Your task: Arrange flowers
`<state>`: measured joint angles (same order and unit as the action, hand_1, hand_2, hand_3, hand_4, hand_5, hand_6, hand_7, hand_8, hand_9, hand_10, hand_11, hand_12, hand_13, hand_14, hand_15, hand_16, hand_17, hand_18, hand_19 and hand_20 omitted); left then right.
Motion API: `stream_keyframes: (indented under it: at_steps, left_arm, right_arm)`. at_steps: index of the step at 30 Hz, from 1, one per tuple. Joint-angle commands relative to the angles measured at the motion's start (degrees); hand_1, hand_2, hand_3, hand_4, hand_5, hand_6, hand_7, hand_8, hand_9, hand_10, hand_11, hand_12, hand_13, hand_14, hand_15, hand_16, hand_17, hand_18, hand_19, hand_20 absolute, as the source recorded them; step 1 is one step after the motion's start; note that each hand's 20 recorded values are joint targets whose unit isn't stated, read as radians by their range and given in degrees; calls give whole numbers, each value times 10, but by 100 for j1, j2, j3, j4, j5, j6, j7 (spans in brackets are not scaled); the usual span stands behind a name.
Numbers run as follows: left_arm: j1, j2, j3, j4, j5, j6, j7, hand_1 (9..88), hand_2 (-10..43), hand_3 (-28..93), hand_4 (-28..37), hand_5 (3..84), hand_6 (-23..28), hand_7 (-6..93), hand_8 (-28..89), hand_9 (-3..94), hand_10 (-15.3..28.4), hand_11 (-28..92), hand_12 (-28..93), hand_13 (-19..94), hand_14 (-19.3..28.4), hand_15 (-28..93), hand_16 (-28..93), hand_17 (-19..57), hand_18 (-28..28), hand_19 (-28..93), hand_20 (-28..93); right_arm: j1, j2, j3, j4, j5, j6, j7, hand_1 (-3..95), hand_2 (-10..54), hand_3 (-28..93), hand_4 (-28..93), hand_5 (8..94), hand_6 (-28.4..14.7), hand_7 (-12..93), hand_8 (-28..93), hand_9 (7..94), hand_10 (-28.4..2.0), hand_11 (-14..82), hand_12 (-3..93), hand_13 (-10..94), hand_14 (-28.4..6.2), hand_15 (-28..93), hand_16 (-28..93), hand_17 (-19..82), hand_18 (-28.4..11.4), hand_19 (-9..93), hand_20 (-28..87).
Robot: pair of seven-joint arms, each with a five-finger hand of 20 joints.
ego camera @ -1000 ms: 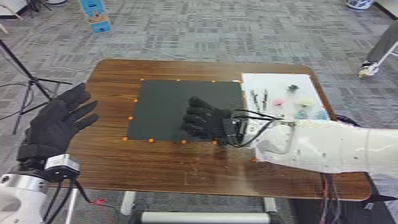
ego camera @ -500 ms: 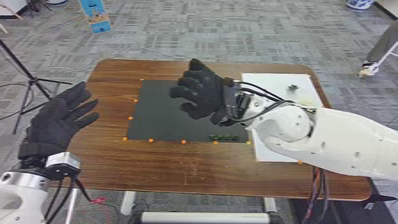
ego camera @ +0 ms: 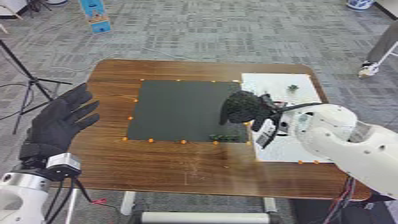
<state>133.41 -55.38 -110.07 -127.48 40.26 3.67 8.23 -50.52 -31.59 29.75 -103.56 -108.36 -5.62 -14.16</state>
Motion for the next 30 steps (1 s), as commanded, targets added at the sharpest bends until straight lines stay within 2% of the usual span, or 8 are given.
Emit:
stream_keyframes:
  at_steps: [1,2,8,13,21,25,30]
  left_arm:
    - [-21,29,23,7,-44,-36,-46,237,-80,699,-283,285,16,179,-94,261,105,160,158,223,130,242,24,-99,215,432,85]
    - [-25,27,27,7,-42,-32,-43,237,-80,698,-283,285,16,179,-94,260,105,160,158,223,130,242,24,-99,215,432,85]
    - [7,9,17,-12,-52,-3,-19,234,-78,699,-283,284,15,178,-94,261,106,160,158,223,130,242,23,-99,216,431,85]
    - [48,-21,-7,-38,-46,14,-16,234,-77,699,-283,284,16,177,-94,261,105,160,158,223,130,242,24,-99,216,431,85]
    - [36,-29,-5,-33,-55,35,2,232,-75,701,-283,285,16,176,-93,261,106,160,158,224,130,243,24,-99,216,431,85]
    - [54,-54,-5,-47,-55,37,6,232,-75,703,-283,284,16,178,-93,262,106,159,158,224,130,243,23,-99,216,430,85]
    - [37,-57,16,-42,-60,41,6,231,-74,704,-283,284,16,177,-93,262,106,159,158,224,130,242,24,-99,216,431,85]
  right_arm:
    - [735,57,-1006,127,-691,-20,144,183,306,932,191,795,31,220,-132,710,-111,429,675,565,-149,748,635,226,-230,805,589]
    - [742,35,-1009,147,-752,-69,142,180,313,932,198,807,30,228,-132,683,-111,424,710,558,-151,749,641,221,-230,799,594]
    - [1006,-30,-1368,299,-996,-50,140,175,324,932,219,832,26,259,-95,658,-114,430,738,539,-154,761,642,209,-228,787,604]
    - [1078,-129,-1548,427,-1193,-268,185,172,327,932,231,843,26,252,-81,648,-116,436,738,532,-155,762,643,206,-228,783,607]
    - [1240,-313,-1867,699,-1394,-424,341,167,337,932,230,846,26,232,-110,641,-121,436,741,523,-156,761,647,199,-227,775,608]
    - [1227,-472,-1823,796,-1394,-402,515,164,331,932,197,808,23,213,-134,640,-119,439,742,521,-160,766,642,200,-228,776,609]
    - [1129,-672,-1662,795,-1405,-83,716,157,323,932,135,749,15,201,-134,633,-116,445,742,518,-165,785,620,199,-230,778,609]
